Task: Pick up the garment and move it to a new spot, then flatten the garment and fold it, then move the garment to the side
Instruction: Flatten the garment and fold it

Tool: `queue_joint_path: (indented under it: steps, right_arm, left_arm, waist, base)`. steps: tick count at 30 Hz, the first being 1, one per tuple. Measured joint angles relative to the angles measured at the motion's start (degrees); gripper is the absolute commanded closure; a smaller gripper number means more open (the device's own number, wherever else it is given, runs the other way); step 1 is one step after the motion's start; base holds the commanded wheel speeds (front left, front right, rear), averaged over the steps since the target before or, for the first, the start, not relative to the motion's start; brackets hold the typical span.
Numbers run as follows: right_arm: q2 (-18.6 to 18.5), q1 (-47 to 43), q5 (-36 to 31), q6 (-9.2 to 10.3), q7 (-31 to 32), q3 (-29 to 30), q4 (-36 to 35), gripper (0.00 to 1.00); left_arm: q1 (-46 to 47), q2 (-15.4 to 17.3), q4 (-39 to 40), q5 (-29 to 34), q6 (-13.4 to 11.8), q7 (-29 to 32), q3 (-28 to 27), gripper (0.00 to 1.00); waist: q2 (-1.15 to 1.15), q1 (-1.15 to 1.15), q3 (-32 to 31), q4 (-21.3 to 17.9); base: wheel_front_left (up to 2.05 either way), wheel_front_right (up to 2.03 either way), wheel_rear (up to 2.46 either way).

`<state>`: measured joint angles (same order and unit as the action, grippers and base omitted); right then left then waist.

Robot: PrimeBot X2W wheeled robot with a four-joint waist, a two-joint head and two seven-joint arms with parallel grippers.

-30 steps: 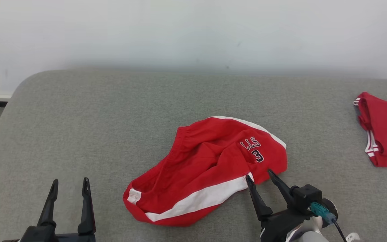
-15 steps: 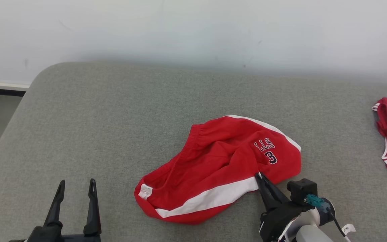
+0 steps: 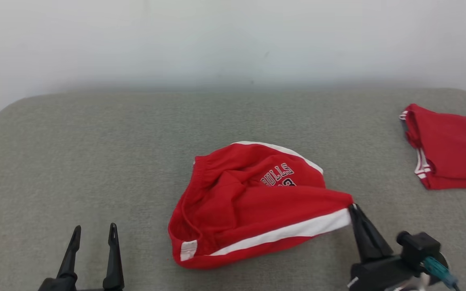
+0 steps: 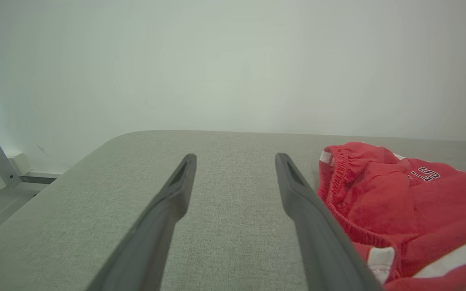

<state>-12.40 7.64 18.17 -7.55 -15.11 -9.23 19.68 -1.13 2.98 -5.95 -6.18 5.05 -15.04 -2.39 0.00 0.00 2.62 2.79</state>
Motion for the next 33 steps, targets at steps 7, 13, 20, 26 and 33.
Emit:
queue_joint_path:
  steps: [7, 13, 20, 26, 33]
  right_arm:
    - [-0.3, -7.5, -1.6, 0.00, 0.7, 6.4, -9.2, 1.00]
    - [0.9, -10.9, -1.9, 0.00, 3.4, 10.0, -10.8, 0.95]
    - [2.3, -10.8, -3.8, 0.00, 2.5, 11.1, -10.1, 0.00]
    - [2.4, -10.4, -4.7, 0.00, 1.5, 11.5, -10.7, 0.00]
    - [3.3, -10.4, -5.0, 0.00, 0.8, 10.7, -10.7, 0.00]
  left_arm:
    - [0.3, 0.0, 0.2, 0.1, -0.1, 0.0, 0.4, 0.00]
    - [1.1, 0.0, 0.3, 0.1, -0.2, 0.0, 0.9, 0.00]
    - [1.1, -0.1, 0.2, 0.0, -0.5, 0.0, 1.3, 0.00]
    - [0.8, -0.1, 0.1, 0.1, 0.0, 0.0, 0.0, 0.00]
    - [0.2, -0.1, 0.1, 0.6, 0.4, 0.0, -0.2, 0.00]
  waist:
    - [0.00, 0.00, 0.7, -4.1]
    - [0.00, 0.00, 2.0, -5.5]
    - [0.00, 0.00, 1.5, -4.7]
    - [0.00, 0.00, 0.3, -4.4]
    - [0.00, 0.00, -1.4, -4.4]
  base:
    - [0.00, 0.00, 0.00]
    - [0.00, 0.00, 0.00]
    - [0.00, 0.00, 0.00]
    - [0.00, 0.00, 0.00]
    - [0.00, 0.00, 0.00]
